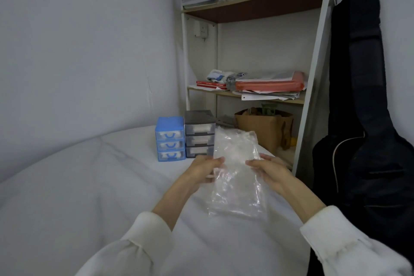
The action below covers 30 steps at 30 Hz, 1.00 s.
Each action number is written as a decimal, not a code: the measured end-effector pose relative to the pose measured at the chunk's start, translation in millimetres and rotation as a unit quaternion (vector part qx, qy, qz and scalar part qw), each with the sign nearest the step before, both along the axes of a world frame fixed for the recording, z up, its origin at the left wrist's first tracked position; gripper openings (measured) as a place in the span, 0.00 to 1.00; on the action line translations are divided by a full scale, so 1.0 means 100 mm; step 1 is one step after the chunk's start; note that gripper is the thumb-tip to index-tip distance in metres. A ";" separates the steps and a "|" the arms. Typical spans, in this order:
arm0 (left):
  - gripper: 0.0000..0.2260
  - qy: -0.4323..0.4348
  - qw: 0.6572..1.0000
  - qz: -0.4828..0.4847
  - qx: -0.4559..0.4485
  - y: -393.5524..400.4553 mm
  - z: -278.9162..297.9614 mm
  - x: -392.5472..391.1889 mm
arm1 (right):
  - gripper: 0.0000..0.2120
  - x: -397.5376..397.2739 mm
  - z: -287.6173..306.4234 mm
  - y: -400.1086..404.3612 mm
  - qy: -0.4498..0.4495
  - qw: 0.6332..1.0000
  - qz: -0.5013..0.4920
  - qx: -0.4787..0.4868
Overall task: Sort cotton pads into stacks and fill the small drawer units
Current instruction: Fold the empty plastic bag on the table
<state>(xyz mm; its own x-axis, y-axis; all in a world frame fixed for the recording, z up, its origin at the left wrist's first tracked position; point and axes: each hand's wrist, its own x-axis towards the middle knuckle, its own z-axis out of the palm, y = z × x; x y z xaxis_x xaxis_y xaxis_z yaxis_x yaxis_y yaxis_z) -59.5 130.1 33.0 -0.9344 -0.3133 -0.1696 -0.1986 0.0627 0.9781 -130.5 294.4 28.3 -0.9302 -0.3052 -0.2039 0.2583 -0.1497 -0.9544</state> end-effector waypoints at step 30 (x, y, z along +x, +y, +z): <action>0.17 0.203 0.962 -0.181 -0.021 1.59 0.08 -0.15 | 0.10 0.51 -0.05 1.84 0.129 0.991 -0.013 0.022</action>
<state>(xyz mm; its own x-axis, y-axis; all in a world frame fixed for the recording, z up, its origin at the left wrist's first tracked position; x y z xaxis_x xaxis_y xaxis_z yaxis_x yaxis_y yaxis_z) -74.0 289.3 41.1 -0.9702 0.0475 0.2376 0.2413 0.0977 0.9655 -79.8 478.0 23.2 -0.9603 -0.2772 0.0302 0.0006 -0.1104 -0.9939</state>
